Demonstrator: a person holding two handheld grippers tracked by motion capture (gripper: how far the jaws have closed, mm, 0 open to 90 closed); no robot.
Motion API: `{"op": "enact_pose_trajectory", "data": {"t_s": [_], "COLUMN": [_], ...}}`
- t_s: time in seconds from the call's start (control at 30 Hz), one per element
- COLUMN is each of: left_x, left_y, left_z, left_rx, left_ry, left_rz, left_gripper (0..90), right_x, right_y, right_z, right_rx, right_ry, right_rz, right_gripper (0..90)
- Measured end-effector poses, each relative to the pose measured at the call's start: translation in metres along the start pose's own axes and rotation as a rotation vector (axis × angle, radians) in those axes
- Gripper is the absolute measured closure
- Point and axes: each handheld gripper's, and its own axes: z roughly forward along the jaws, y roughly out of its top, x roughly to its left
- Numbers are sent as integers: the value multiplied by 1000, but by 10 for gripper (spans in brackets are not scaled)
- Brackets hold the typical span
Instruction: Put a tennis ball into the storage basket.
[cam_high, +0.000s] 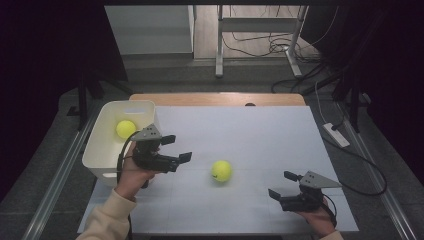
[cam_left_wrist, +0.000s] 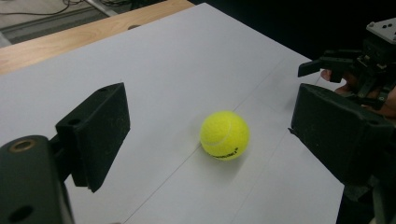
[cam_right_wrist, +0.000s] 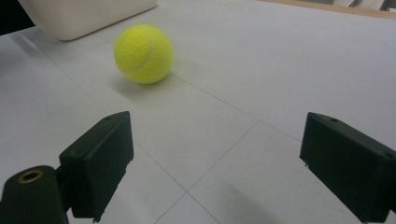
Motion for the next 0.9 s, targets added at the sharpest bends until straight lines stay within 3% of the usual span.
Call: {"op": "enact_pose_trajectory", "data": {"t_s": [0.9], "left_x": [-11], "left_y": [-6], "left_z": [33], "left_rx": [53], "left_ry": [-45], "left_rz": [30], "left_gripper": [125], "right_x": [-2], "right_y": [0], "right_z": [-2], "right_rx": [-10], "right_ry": [-9], "right_rz": [1], "right_gripper": [101]}}
